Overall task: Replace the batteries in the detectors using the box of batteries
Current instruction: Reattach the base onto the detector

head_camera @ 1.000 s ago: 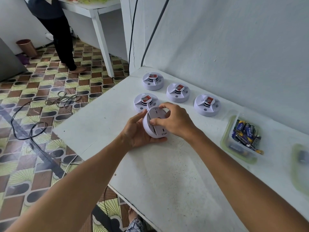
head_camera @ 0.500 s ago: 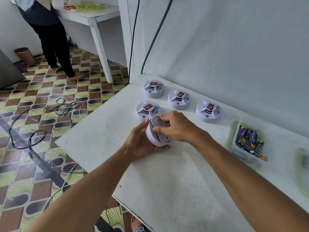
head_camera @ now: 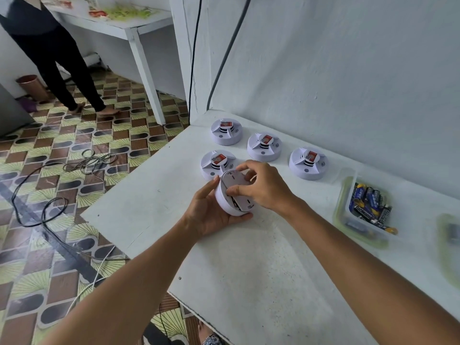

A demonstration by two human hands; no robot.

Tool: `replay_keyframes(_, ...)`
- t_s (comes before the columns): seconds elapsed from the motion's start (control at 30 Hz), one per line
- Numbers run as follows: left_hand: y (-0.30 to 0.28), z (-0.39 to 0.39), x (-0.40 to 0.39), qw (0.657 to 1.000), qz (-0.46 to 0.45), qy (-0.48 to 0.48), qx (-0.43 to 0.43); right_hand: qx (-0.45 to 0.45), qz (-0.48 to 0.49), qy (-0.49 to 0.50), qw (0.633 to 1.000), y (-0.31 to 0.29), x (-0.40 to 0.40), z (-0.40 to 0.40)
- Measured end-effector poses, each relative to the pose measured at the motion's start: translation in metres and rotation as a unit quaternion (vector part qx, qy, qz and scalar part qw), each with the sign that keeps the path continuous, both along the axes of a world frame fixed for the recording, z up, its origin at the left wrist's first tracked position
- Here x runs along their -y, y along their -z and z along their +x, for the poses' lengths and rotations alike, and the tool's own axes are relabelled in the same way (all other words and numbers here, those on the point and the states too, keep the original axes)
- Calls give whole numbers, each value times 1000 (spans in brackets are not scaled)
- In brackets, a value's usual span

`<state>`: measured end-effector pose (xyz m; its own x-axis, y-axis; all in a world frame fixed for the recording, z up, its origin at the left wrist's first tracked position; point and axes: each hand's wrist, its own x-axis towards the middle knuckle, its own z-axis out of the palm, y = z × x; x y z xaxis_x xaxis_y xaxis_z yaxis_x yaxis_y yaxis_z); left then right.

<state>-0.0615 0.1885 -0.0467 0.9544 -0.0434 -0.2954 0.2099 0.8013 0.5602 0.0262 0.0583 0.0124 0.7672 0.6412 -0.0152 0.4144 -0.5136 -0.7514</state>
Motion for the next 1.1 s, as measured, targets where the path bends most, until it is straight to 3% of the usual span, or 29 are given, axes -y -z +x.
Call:
replay_keyframes(0.17, 0, 1, 1, 1000, -7, -2, -4, 45, -36, -35, 998, -2, -1, -4)
replay_keyframes(0.57, -1, -3, 0, 998, 12, 47, 38, -123, -56, 64, 989, -22, -6, 2)
replay_keyframes(0.77, -3, -5, 1, 998, 7, 48, 51, -119, -56, 67, 989, -22, -1, -8)
replay_keyframes(0.83, -9, -5, 1, 996, 43, 60, 44, -147, -36, 59, 987, -21, 10, -14)
replay_keyframes(0.9, -21, -1, 4, 980, 176, 90, 21, -259, 18, 80, 962, -20, 27, -17)
replay_keyframes(1.0, -51, 7, 14, 894, 423, 142, 32, -481, 159, 83, 858, -16, 54, -21)
replay_keyframes(1.07, -65, 13, 21, 855, 492, 147, 68, -560, 253, 66, 786, -7, 68, -22)
replay_keyframes(1.1, -69, 16, 23, 848, 503, 141, 83, -568, 288, 51, 769, -2, 73, -22)
